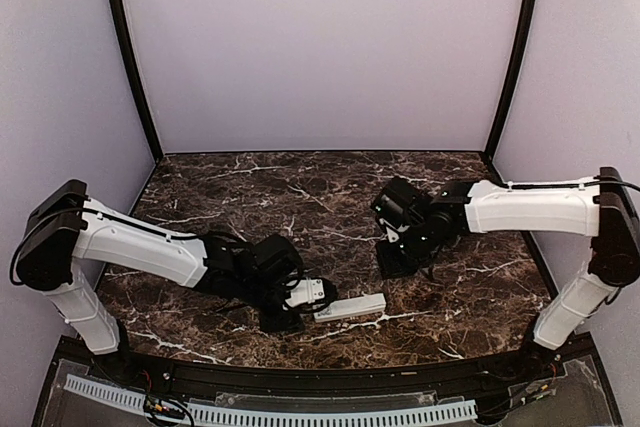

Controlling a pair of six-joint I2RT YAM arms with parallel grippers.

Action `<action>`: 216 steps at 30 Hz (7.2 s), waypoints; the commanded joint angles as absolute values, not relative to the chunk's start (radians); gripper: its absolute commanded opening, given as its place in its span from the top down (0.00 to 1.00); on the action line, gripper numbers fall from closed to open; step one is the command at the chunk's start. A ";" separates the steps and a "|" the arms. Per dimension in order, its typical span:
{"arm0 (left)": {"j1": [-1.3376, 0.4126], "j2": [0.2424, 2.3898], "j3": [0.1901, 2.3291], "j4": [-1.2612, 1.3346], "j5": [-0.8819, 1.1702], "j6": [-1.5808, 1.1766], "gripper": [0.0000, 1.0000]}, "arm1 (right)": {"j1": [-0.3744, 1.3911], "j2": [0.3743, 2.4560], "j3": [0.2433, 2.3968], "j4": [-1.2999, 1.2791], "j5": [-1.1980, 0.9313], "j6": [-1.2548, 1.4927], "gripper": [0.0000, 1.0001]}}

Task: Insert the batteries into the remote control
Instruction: Press the battery cover on the remote control, then hold the remote control at the center of the board, then press the battery cover on the remote control, then pick up the remote control from the center of the board, then pass from the right arm to the left, then place the remote control at the center of the board.

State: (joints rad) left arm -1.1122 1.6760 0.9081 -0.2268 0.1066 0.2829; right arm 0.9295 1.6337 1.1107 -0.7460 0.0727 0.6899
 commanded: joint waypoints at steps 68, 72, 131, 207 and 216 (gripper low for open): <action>-1.089 1.734 0.882 -0.077 0.139 0.223 1.00 | 0.928 1.745 1.015 -0.673 0.005 0.782 1.00; -1.089 1.744 0.886 -0.077 0.147 0.222 1.00 | 0.941 1.756 1.022 -0.666 -0.020 0.793 1.00; -0.903 1.361 0.930 -0.296 -0.268 -0.051 0.01 | 0.926 1.462 1.136 -0.439 -0.226 -0.117 0.01; -0.883 1.026 0.903 0.144 0.272 -0.246 1.00 | 1.033 1.537 1.241 0.563 -0.391 0.341 0.42; -0.884 1.330 1.111 -0.452 -0.289 -0.704 1.00 | 1.011 1.505 1.399 -0.262 0.473 0.452 0.01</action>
State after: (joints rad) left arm -0.8875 1.1870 1.0424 -0.1329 -0.0368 -0.4496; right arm 1.0260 1.5257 1.3693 0.1051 0.1162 0.4023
